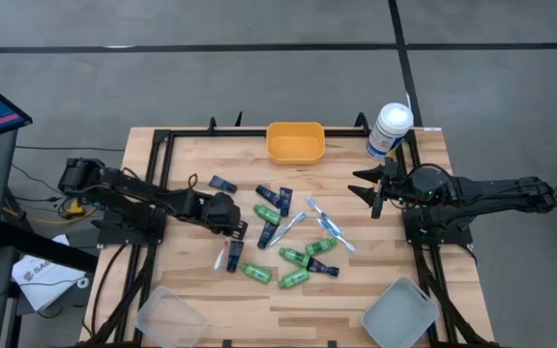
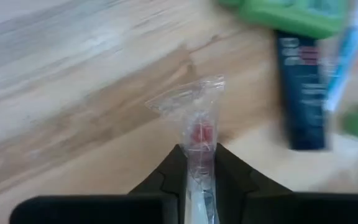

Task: Pick & Place Travel size toiletries
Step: Put the red toothbrush into the transparent bin, then put the blue toothbrush into the transparent bin

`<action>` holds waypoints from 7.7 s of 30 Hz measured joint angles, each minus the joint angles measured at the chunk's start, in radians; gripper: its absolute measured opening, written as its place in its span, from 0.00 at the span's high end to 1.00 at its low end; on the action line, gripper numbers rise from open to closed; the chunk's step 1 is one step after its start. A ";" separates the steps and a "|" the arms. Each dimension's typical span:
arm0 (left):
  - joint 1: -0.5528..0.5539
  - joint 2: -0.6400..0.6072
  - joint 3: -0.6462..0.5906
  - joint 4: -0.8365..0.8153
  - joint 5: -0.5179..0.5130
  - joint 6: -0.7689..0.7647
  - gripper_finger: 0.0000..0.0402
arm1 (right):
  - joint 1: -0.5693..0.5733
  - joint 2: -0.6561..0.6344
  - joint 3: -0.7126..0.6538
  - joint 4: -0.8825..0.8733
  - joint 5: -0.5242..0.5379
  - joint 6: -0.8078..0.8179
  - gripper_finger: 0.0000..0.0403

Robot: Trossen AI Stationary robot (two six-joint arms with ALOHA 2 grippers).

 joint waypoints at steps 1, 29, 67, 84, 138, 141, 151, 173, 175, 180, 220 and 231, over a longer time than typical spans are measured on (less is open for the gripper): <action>-0.002 -0.026 0.000 0.002 0.019 0.000 0.89 | 0.000 0.000 0.000 0.000 0.000 0.000 0.42; -0.585 -0.244 0.055 0.157 0.234 0.554 0.88 | 0.000 0.000 0.000 -0.012 0.000 0.055 0.42; -0.767 0.003 0.104 0.090 0.256 0.382 0.88 | 0.000 0.122 0.000 0.003 0.000 0.055 0.42; -0.775 0.025 0.103 0.104 0.326 0.356 0.87 | 0.000 0.122 0.000 0.002 0.000 0.052 0.42; -0.743 0.021 0.103 0.135 0.388 0.276 0.44 | 0.000 0.122 0.000 0.003 0.000 0.045 0.42; -0.691 -0.010 0.102 0.138 0.381 0.276 0.46 | 0.001 0.124 0.004 -0.001 -0.002 0.016 0.42; -0.544 -0.214 0.103 0.165 0.204 0.284 0.53 | 0.004 0.328 0.158 -0.078 -0.004 -0.139 0.42; -0.397 -0.393 0.103 0.391 -0.398 0.648 0.52 | -0.052 0.941 0.393 -0.405 -0.168 0.087 0.42; -0.391 -0.387 0.103 0.393 -0.398 0.648 0.51 | -0.070 0.969 0.393 -0.411 -0.167 0.086 0.42; -0.389 -0.378 0.103 0.405 -0.395 0.647 0.50 | -0.100 1.028 0.393 -0.409 -0.188 0.057 0.42; -0.302 -0.341 0.104 0.548 -0.616 0.687 0.51 | -0.150 0.729 0.391 -0.145 -0.297 0.007 0.94; -0.019 -0.161 0.104 0.923 -0.242 0.864 0.50 | -0.084 0.635 0.393 0.082 -0.296 -0.006 0.90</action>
